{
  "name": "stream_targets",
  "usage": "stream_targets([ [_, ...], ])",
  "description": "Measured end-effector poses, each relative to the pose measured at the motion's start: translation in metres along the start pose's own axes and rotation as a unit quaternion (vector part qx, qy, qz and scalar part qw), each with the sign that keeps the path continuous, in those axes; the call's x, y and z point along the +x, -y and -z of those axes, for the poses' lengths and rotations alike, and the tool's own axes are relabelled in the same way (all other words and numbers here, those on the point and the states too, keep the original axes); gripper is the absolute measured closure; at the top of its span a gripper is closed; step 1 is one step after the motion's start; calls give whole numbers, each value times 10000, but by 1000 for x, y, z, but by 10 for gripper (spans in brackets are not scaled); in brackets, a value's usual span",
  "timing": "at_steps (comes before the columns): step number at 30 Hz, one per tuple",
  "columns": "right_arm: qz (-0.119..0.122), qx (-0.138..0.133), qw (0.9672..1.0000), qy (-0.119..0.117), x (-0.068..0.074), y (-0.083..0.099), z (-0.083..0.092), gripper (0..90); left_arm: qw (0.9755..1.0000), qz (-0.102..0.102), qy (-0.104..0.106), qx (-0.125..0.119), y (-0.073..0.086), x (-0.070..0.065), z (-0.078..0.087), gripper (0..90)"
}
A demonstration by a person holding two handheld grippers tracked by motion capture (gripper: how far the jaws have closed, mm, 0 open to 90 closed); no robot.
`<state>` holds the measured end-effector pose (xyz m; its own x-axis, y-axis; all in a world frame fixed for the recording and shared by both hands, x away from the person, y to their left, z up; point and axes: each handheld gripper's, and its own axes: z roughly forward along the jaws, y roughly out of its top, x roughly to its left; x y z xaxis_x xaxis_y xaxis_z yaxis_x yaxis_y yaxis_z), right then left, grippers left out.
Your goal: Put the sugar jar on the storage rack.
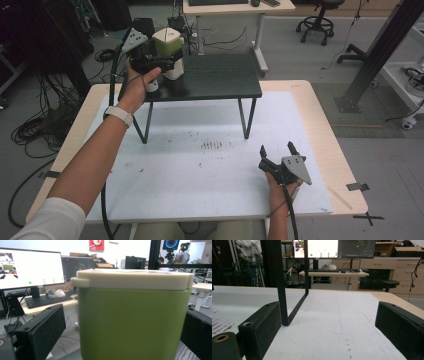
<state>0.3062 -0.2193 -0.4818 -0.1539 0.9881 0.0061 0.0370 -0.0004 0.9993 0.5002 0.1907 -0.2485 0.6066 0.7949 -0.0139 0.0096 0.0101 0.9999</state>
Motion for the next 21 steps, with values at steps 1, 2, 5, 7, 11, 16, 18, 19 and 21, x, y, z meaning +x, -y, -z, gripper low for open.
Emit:
stream_targets([
  [1, 1, 2, 10000, 1, 0, 0, 0, 75, 10000, -1, 12, 9, 0, 0, 1, 4],
  [2, 2, 2, 10000, -1, 0, 0, 0, 75, 10000, 1, 13, 12, 0, 0, 2, 4],
  [5, 4, 7, 10000, -2, 0, 0, 0, 75, 10000, 41, -25, -32, 0, 1, 6, 5],
  [7, 4, 3, 10000, -2, 0, 0, 0, 75, 9999, 132, -45, -53, 0, 2, 9, 5],
  [11, 1, 6, 10000, -1, 0, 0, 0, 75, 9998, 177, -72, -27, -1, 5, 14, 5],
  [16, 1, 12, 10000, 3, 0, 0, 0, 75, 9998, 189, -8, -7, -2, 7, 22, 4],
  [18, 1, 15, 10000, 4, 0, 0, 0, 75, 9998, 170, 24, -27, -4, 7, 24, 4],
  [19, 2, 15, 10000, 4, 0, 0, 0, 75, 9999, 155, 40, -38, -5, 6, 25, 4],
  [21, 0, 12, 10000, 3, 0, 0, 0, 75, 9999, 123, 86, -68, -7, 4, 27, 5],
])
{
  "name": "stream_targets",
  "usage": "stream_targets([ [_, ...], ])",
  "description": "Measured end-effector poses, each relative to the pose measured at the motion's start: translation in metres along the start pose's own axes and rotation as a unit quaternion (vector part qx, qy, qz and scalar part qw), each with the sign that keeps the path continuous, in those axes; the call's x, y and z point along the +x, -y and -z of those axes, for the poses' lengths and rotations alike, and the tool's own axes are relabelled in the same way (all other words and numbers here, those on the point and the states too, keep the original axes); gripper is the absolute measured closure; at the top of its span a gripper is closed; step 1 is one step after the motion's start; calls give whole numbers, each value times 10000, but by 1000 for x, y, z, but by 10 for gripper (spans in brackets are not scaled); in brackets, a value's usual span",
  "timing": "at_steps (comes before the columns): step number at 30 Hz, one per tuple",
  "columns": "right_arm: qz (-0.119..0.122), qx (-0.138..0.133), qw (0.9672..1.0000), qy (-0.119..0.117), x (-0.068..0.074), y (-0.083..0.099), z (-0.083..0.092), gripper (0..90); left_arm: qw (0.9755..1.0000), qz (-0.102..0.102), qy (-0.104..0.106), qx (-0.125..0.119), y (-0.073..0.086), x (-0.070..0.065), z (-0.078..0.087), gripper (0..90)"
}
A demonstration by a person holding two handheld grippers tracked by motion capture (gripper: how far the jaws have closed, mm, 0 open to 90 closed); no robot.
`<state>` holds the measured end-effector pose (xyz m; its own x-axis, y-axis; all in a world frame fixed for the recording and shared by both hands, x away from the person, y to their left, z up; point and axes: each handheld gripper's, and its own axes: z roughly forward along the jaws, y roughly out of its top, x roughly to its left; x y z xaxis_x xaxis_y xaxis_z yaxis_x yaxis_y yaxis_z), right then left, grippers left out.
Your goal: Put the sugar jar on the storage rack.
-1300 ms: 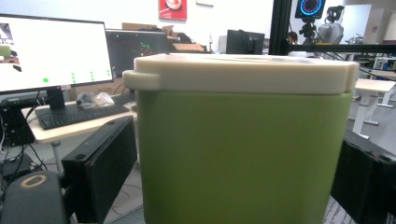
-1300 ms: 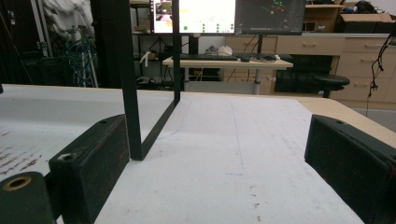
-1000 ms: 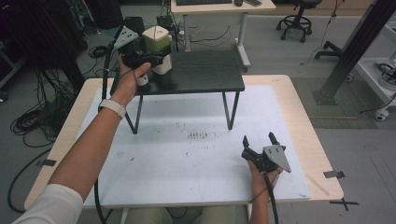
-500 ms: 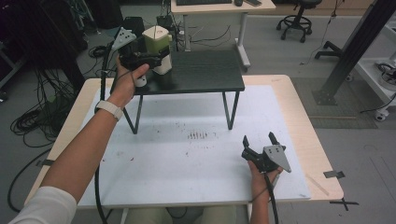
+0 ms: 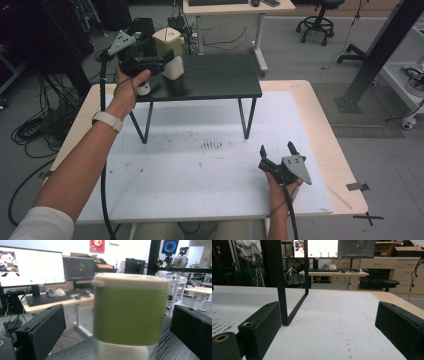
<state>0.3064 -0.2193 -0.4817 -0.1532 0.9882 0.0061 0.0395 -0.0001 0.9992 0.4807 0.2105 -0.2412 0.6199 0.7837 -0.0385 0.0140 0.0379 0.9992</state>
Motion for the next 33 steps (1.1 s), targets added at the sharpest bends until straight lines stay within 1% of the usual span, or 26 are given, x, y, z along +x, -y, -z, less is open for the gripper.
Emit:
stream_targets([
  [6, 11, -8, 10000, -1, 0, 0, 0, 75, 9999, -114, 97, -7, -6, -7, 8, 5],
  [10, 9, -9, 10000, 0, 0, 0, 0, 75, 9998, -188, 91, -11, -9, -11, 18, 5],
  [18, 18, -8, 10000, 0, 0, 0, 0, 75, 9996, -247, 56, -142, -13, -16, 51, 5],
  [21, 19, -6, 10000, 3, 0, 0, 0, 75, 9995, -224, 45, -196, -14, -16, 64, 5],
  [27, 23, -3, 10000, 6, 0, 0, 0, 75, 9990, -302, 64, -315, -17, -22, 90, 5],
  [33, 18, 3, 10000, 1, 0, 0, 0, 75, 9986, -283, 57, -446, -14, -26, 117, 5],
])
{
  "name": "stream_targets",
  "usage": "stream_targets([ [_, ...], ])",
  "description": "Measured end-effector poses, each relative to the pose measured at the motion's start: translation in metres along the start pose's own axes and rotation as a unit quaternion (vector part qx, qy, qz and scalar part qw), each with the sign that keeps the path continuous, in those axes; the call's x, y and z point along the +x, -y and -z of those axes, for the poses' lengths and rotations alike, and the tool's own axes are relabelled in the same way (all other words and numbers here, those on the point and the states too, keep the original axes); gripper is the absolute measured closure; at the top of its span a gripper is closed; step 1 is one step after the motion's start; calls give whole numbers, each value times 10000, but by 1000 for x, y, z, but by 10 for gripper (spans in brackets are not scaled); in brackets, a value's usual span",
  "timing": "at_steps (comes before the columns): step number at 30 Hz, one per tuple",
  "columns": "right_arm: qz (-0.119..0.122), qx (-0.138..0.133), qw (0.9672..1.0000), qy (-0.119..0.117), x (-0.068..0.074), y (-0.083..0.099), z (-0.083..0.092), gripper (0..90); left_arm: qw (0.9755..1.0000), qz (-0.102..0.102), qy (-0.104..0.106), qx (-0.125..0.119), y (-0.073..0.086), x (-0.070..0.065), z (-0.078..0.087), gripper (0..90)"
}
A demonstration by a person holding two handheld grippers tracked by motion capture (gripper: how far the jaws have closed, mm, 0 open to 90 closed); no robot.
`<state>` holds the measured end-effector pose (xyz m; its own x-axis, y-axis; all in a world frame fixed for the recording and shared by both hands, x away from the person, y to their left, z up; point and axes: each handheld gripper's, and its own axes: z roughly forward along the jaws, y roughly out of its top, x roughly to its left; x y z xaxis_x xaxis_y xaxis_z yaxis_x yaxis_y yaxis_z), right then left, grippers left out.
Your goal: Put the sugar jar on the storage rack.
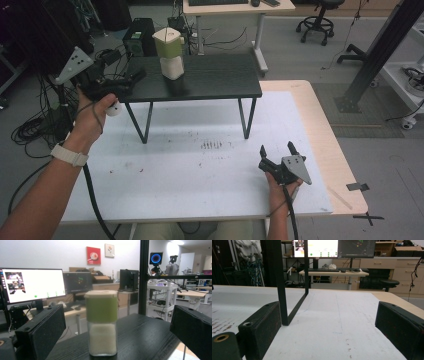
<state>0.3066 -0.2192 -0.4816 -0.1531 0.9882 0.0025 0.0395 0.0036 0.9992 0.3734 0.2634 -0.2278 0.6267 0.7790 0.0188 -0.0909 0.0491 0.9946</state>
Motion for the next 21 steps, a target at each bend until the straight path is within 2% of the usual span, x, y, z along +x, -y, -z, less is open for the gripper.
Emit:
stream_targets([
  [7, 8, -6, 10000, 5, 0, 0, 0, 75, 9998, -149, -86, 62, 14, -5, 35, 5],
  [10, 9, -1, 10000, 2, 0, 0, 0, 75, 9998, -121, -154, 105, 24, -4, 49, 5],
  [14, 10, 1, 10000, 1, 0, 0, 0, 75, 9998, -7, -199, 27, 36, -3, 67, 6],
  [21, 13, -5, 10000, 2, 0, 0, 0, 75, 9995, -10, -313, 11, 62, -8, 92, 10],
])
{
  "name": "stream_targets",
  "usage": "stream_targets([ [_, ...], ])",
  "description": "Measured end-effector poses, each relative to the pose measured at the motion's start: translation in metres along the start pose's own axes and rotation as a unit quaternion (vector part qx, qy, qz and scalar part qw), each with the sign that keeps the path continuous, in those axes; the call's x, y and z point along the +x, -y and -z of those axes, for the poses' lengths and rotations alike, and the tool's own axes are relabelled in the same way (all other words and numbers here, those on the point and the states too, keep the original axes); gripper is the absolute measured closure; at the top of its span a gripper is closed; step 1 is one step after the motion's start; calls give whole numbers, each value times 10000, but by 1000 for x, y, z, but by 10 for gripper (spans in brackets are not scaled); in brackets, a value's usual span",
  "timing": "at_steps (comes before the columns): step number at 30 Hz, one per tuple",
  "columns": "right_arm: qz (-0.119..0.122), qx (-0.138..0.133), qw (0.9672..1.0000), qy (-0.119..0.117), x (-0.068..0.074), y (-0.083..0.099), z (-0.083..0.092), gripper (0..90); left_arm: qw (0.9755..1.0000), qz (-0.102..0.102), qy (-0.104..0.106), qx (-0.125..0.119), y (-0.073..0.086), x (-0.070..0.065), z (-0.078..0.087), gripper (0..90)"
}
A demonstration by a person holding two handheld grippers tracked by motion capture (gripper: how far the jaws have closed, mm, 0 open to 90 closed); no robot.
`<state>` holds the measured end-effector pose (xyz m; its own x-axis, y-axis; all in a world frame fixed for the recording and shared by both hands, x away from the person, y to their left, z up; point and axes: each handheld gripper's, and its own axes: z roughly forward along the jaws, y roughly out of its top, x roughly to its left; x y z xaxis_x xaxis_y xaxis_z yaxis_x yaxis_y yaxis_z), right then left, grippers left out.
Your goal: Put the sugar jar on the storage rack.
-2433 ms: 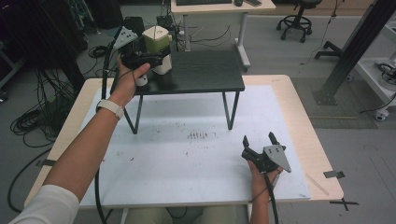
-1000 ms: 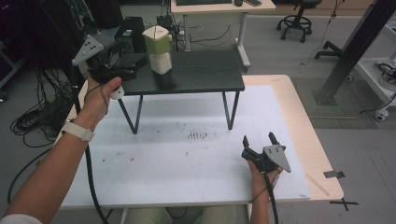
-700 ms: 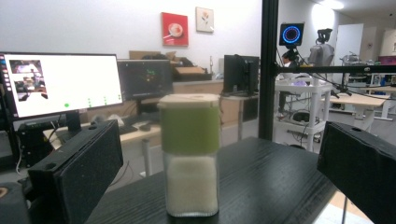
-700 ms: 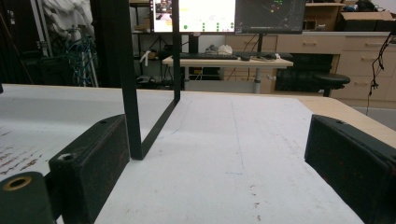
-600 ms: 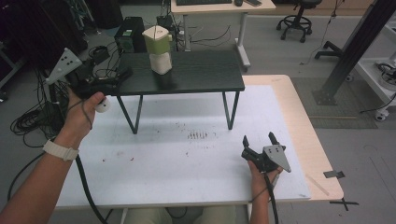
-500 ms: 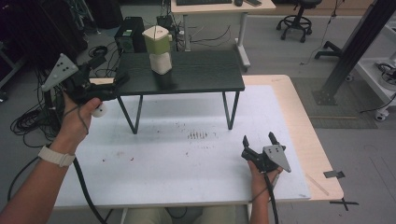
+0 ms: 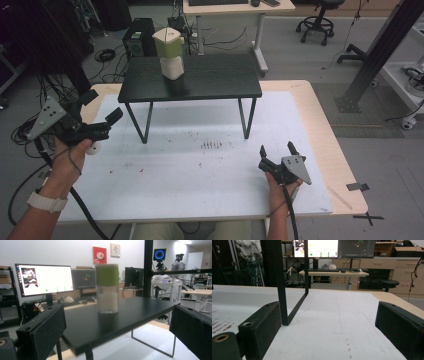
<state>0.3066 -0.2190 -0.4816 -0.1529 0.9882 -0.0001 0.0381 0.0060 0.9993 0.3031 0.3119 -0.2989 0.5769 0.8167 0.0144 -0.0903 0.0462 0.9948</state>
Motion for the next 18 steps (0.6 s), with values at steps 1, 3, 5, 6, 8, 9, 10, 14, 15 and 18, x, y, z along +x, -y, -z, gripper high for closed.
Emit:
stream_targets([
  [1, 0, -1, 10000, -1, 0, 0, 0, 75, 10000, -12, -29, 13, 4, 0, 2, 10],
  [3, 7, -1, 10000, -1, 0, 0, 0, 75, 9999, 28, -106, 20, 15, 0, 8, 10],
  [5, 5, 10, 10000, -1, 0, 0, 0, 75, 9998, 35, -186, 71, 23, 0, 11, 10],
  [6, 4, 11, 10000, -1, 0, 0, 0, 75, 9997, 57, -226, 85, 28, 1, 13, 10],
  [8, 0, 10, 10000, 0, 0, 0, 0, 75, 9995, 91, -295, 98, 36, 2, 16, 11],
  [9, -3, 13, 10000, 1, 0, 0, 0, 75, 9994, 110, -324, 104, 40, 3, 17, 12],
  [10, -1, 16, 10000, 2, 0, 0, 0, 75, 9992, 144, -348, 116, 45, 4, 19, 13],
  [14, -5, 17, 10000, -1, 0, 0, 0, 75, 9985, 85, -484, 257, 57, 4, 23, 16],
  [15, -4, 18, 10000, -2, 0, 0, 0, 75, 9982, 59, -514, 289, 60, 4, 23, 16],
  [18, -3, 19, 10000, -2, 0, 0, 0, 75, 9975, 121, -606, 335, 72, 5, 27, 16],
])
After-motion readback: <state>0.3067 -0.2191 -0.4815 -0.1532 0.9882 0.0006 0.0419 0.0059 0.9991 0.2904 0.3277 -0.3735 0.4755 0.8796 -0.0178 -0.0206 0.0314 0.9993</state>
